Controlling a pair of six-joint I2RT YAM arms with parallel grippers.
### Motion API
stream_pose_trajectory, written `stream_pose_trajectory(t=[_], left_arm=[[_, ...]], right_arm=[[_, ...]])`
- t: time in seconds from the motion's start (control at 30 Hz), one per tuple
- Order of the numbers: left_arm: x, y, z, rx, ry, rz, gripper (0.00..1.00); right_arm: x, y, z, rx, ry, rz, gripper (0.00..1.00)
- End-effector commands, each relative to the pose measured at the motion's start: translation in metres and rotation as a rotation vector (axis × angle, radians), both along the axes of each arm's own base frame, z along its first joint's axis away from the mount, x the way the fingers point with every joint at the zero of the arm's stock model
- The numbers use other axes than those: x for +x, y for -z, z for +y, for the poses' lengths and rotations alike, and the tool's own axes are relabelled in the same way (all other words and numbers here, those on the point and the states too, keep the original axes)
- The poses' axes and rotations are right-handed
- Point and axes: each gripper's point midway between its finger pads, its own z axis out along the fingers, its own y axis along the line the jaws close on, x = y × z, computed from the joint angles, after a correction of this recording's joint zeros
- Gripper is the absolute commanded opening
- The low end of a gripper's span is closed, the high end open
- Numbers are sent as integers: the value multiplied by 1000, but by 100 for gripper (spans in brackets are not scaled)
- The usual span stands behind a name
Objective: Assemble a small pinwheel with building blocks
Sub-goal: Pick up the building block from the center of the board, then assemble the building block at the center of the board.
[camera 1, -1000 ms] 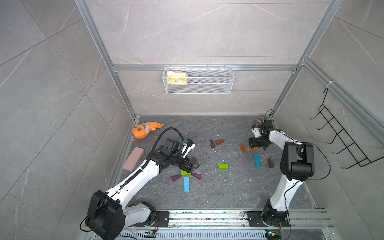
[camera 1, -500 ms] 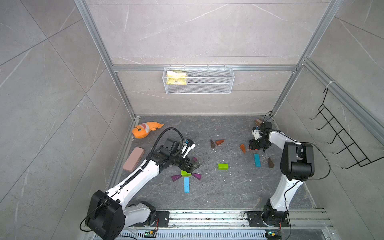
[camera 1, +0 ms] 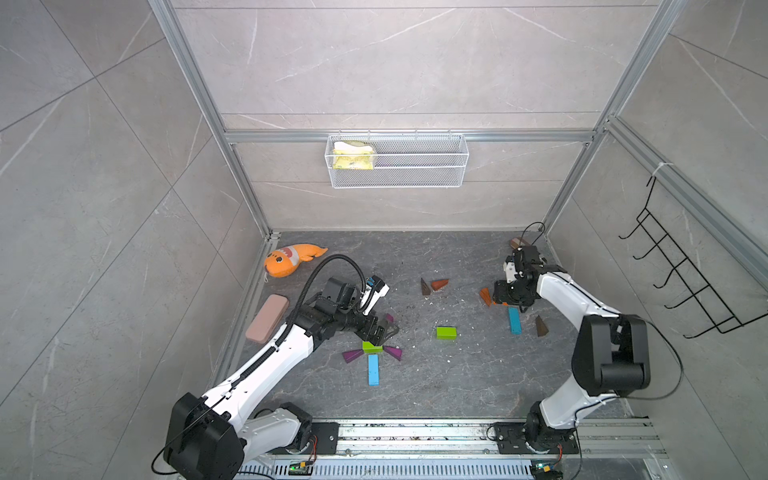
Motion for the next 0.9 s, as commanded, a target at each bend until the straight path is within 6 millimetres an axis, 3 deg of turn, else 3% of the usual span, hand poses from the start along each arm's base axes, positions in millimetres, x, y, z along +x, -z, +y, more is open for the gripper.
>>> stream_pose_trajectory(t=[0.0,0.2,0.4,0.6,0.87], left_arm=[[5,-23,4,-26,-54,-52,100],[-2,-11,32,39,-209,18,100],[-20,4,37,9,-258,162,100],[-23,10,36,-46,-259,194,100],[-11,18,63,29,-371,187,100]], right_arm=[[-43,-11,28,-4,50,50,53],[-100,-15,78,1,37,41,54],[-141,6,120,-33,-10,70,55],[-149,35,147,-48,-47,111,56],[-147,54,170,-56,-51,130,57]])
